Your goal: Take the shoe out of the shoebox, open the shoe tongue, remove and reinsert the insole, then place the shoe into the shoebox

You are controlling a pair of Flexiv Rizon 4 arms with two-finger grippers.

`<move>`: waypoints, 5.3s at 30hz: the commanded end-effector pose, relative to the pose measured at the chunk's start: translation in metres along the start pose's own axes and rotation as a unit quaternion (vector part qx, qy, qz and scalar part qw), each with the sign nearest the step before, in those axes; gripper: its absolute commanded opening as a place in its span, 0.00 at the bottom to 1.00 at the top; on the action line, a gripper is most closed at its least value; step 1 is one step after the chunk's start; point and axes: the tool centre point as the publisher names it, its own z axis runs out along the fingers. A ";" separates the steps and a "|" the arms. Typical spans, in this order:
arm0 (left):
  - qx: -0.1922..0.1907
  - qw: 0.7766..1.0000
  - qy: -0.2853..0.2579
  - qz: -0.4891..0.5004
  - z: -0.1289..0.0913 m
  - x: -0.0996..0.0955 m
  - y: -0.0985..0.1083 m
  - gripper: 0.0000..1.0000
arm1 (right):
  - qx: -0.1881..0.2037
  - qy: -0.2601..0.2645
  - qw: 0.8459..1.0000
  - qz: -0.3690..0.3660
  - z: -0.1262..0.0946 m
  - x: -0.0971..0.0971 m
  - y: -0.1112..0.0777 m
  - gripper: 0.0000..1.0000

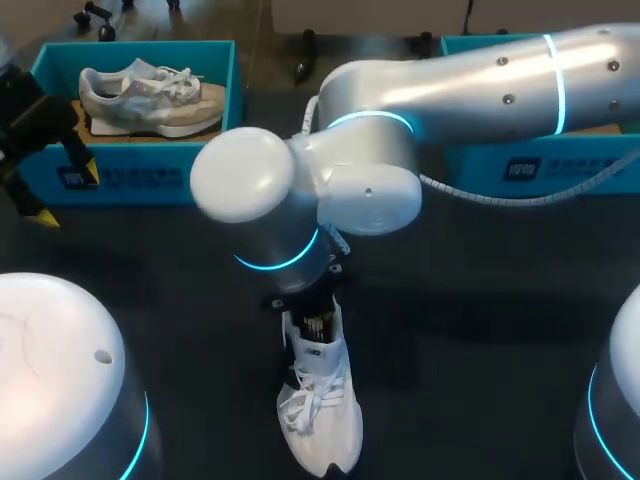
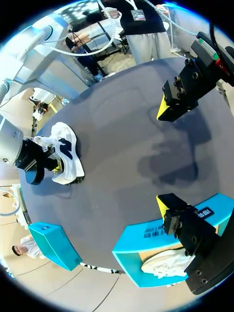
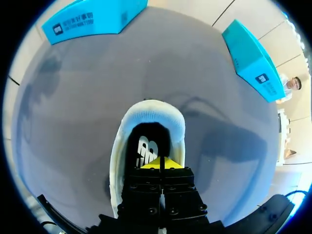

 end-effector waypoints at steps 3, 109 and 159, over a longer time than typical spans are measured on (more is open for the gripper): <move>-0.001 1.000 0.001 0.000 -0.001 0.000 0.000 1.00 | 0.021 0.005 0.984 0.179 0.027 0.016 -0.011 0.00; -0.001 1.000 0.001 0.000 -0.001 0.000 0.000 1.00 | 0.080 0.048 0.977 0.193 -0.055 0.017 -0.084 1.00; -0.001 1.000 0.001 0.000 -0.001 0.000 0.000 1.00 | 0.065 0.026 0.971 0.228 -0.106 0.021 -0.138 0.31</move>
